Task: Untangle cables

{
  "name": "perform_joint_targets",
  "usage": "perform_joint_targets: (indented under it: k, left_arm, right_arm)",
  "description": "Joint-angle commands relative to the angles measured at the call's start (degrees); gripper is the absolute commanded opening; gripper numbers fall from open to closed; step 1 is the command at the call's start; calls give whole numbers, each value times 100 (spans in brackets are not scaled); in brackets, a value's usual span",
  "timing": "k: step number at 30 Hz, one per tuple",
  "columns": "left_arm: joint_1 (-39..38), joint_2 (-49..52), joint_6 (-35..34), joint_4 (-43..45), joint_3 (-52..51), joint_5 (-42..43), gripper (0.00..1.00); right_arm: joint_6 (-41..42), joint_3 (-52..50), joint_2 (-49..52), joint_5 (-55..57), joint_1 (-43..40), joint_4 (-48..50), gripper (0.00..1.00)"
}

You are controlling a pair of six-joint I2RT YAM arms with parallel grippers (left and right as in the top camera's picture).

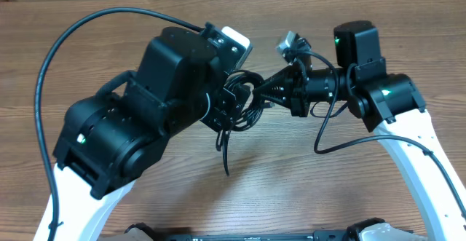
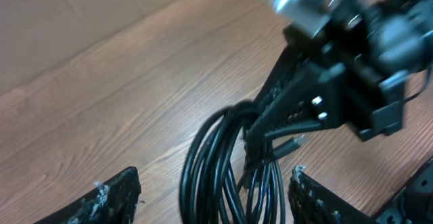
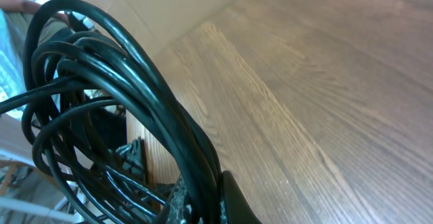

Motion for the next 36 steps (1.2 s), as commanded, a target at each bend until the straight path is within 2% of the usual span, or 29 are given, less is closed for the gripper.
perform_joint_targets:
  k: [1,2,3,5,6,10,14,17,18,19,20,21,25,31,36]
  left_arm:
    - [-37,186,114,-120,22,13,65]
    - [-37,214,109,-140,22,26,63]
    - [-37,273,111,-162,22,70,54]
    - [-37,328,109,-153,22,122,25]
    - [-37,350,109,-153,22,120,16]
    - [-37,415,109,-155,22,120,4]
    - [-37,415,109,-151,22,118,4]
    - [-37,415,105,-151,22,120,4]
    - [-37,413,105,-153,22,122,4]
    - [-37,411,105,-155,22,122,4]
    - [-37,411,105,-160,22,122,4]
    - [-37,411,105,-162,22,122,4]
    - [-39,389,105,-155,22,127,4]
    - [-39,229,111,-162,22,188,4]
    - [-39,-236,0,-20,22,-1001,4]
  right_arm:
    - [197,511,-208,256,2,-70,4]
    - [197,560,-208,247,2,-87,4]
    - [223,640,-210,214,4,-92,4]
    - [234,693,-210,42,55,-90,4]
    - [234,695,-210,-7,79,-81,4]
    - [232,695,-219,-11,101,-85,4]
    - [234,695,-219,129,101,-90,4]
    - [236,695,-219,710,101,-94,5]
    - [236,695,-219,881,101,-107,20]
    - [234,695,-219,1123,101,-129,69]
    - [234,695,-219,1285,101,-140,95]
    - [232,695,-219,1497,98,-144,100]
    - [234,695,-219,2308,66,61,100]
    - [310,695,-219,2306,-251,549,100]
    - [518,695,-219,1921,-710,673,100]
